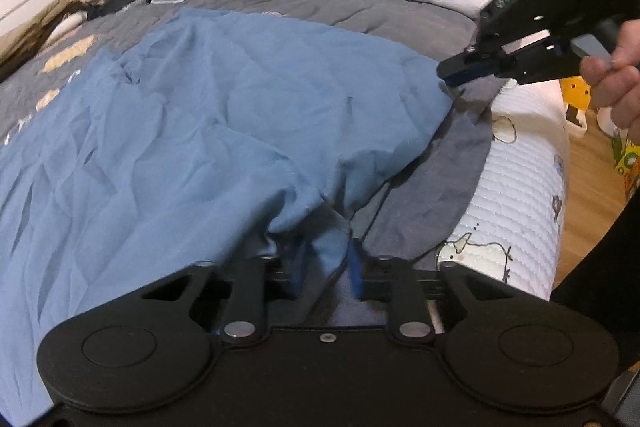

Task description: Fold clothes

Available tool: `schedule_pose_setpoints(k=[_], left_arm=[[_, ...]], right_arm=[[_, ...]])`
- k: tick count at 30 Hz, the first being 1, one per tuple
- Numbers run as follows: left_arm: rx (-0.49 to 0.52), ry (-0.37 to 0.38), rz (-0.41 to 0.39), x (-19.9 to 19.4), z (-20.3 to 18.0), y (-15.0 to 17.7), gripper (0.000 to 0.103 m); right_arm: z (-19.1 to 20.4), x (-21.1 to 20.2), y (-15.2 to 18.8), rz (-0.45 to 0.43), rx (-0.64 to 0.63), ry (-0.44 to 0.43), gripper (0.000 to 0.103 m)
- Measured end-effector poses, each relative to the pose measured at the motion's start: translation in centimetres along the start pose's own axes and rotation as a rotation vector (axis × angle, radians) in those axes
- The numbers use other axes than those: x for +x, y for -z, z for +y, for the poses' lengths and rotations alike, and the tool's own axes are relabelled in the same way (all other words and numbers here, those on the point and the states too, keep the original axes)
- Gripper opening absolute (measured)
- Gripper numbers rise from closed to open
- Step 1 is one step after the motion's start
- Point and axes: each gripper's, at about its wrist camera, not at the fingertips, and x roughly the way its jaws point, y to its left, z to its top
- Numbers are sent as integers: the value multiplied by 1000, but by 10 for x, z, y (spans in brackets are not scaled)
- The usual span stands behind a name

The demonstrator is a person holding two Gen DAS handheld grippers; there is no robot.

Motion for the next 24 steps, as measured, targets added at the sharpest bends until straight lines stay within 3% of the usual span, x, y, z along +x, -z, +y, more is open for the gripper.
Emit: schedule_pose_setpoints(k=[3, 7, 10, 15, 21, 24], left_arm=[[-39, 26, 1, -2, 6, -2, 5], [-88, 75, -33, -12, 10, -7, 2], [-88, 68, -58, -17, 9, -10, 2], [-18, 15, -15, -10, 2, -6, 4], [1, -17, -5, -7, 1, -5, 5], [-15, -27, 3, -4, 4, -4, 5]], right_arm=[[3, -11, 0, -55, 19, -45, 0], [2, -26, -4, -137, 53, -94, 0], [-1, -32, -6, -159, 59, -63, 2], [-5, -34, -3, -136, 1, 38, 6], [-11, -15, 1, -74, 11, 52, 26], [-12, -5, 0, -54, 16, 84, 28]])
